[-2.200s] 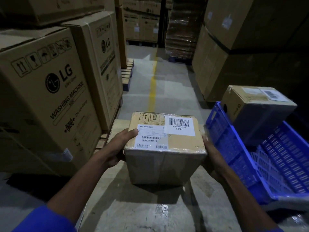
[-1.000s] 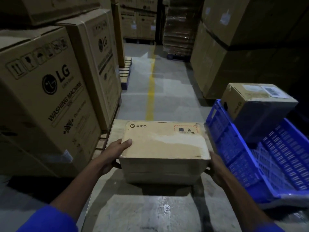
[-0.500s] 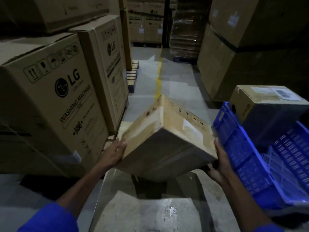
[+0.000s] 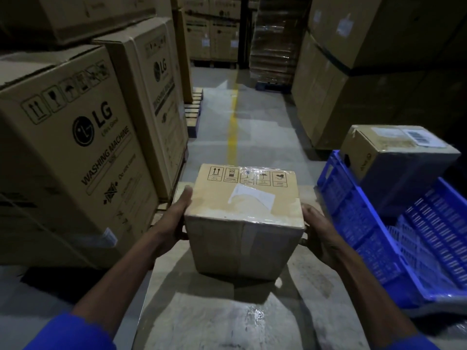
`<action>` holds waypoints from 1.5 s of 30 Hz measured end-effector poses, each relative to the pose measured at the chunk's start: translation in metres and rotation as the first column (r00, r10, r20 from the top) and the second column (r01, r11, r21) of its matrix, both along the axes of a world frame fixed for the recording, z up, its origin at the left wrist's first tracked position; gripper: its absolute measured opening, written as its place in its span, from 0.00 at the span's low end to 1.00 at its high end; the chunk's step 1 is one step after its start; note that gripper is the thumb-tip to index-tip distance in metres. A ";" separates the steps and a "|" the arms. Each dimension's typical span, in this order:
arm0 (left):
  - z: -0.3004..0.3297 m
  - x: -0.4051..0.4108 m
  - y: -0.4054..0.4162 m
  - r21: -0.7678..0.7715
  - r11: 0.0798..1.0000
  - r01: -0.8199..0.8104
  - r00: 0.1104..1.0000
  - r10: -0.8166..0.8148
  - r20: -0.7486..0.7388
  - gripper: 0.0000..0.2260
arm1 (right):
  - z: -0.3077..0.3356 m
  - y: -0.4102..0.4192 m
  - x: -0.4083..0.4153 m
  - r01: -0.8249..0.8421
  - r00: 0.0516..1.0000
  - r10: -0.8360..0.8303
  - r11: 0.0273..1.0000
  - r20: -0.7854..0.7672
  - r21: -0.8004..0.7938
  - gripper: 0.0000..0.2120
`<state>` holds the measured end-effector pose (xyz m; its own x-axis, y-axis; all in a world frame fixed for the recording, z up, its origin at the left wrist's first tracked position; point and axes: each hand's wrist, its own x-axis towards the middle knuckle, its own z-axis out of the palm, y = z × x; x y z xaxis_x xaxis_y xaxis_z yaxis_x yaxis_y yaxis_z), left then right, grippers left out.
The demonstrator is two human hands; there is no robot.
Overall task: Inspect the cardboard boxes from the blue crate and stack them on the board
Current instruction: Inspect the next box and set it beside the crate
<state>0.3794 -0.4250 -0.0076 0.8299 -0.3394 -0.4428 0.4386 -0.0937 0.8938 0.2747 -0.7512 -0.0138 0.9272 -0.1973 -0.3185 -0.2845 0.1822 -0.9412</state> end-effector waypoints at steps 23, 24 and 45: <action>0.007 -0.001 0.043 0.235 0.928 -0.289 0.947 0.241 0.211 0.19 | -0.043 0.019 0.002 0.231 0.970 -0.155 0.817 -0.185 0.529 0.29; 0.004 -0.005 0.034 0.241 0.924 -0.296 0.950 0.258 0.177 0.23 | -0.038 0.014 0.002 0.224 0.974 -0.173 0.791 -0.144 0.569 0.32; -0.070 -0.026 -0.008 0.261 0.960 -0.098 0.988 0.125 -0.087 0.31 | -0.050 0.013 -0.011 -0.011 0.989 -0.012 0.988 -0.147 -0.151 0.20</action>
